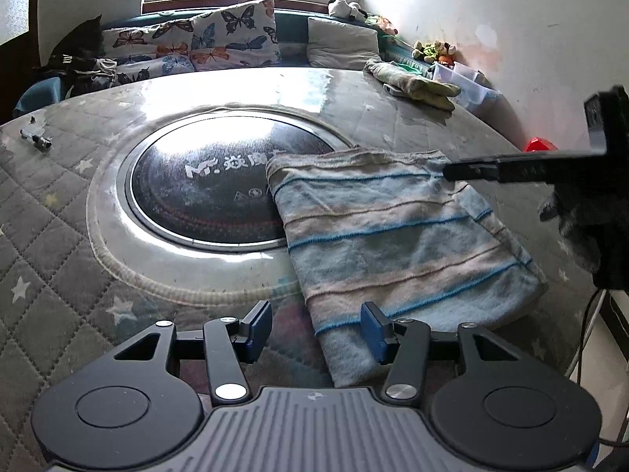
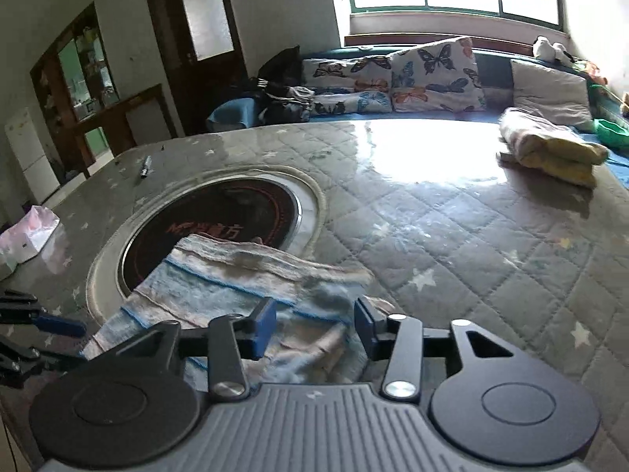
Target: Fold towel
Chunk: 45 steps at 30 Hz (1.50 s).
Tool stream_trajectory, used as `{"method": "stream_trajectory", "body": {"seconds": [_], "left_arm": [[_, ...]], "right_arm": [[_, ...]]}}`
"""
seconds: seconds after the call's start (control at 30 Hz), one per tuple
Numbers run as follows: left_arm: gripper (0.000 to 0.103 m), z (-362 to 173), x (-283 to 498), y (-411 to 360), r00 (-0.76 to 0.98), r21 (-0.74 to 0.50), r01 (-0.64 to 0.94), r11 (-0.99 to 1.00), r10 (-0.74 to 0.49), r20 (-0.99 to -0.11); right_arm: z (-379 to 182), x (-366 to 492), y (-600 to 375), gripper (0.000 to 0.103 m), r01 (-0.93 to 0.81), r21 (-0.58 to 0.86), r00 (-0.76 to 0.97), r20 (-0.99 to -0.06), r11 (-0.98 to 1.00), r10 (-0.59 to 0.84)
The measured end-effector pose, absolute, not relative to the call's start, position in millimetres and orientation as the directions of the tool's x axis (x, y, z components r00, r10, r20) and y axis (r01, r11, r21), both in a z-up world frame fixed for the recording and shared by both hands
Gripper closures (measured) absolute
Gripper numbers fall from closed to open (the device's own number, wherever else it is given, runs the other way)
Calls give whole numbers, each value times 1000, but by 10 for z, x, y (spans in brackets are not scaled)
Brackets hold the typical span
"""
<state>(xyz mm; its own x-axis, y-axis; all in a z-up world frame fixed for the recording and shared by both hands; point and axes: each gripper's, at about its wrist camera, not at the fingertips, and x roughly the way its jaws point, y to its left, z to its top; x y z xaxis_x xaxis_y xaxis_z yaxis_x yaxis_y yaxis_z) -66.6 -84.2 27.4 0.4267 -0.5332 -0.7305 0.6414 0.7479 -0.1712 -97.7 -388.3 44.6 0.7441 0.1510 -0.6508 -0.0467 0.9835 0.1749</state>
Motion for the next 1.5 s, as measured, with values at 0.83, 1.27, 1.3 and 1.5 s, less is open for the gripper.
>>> {"method": "stream_trajectory", "body": {"seconds": [0.83,1.27,1.3,1.5], "left_arm": [[53,227,-460,-1159,450,-160,637,754,-532,-717],[44,186,-470,-1033,465,-173,628,759,-544,-698],[42,182,-470,-1027,466,-173,627,760,-543,-698],[18,148,-464,-1008,467,-174,624,762,-542,-699]], "right_arm": [[134,-1133,-3717,19,-33,214,724,-669,976,171],[74,-1116,-3589,0,-80,178,733,-657,981,179],[70,-1120,-3593,0,-81,180,735,-653,980,181],[51,-1132,-3581,0,-81,170,744,-646,982,173]]}}
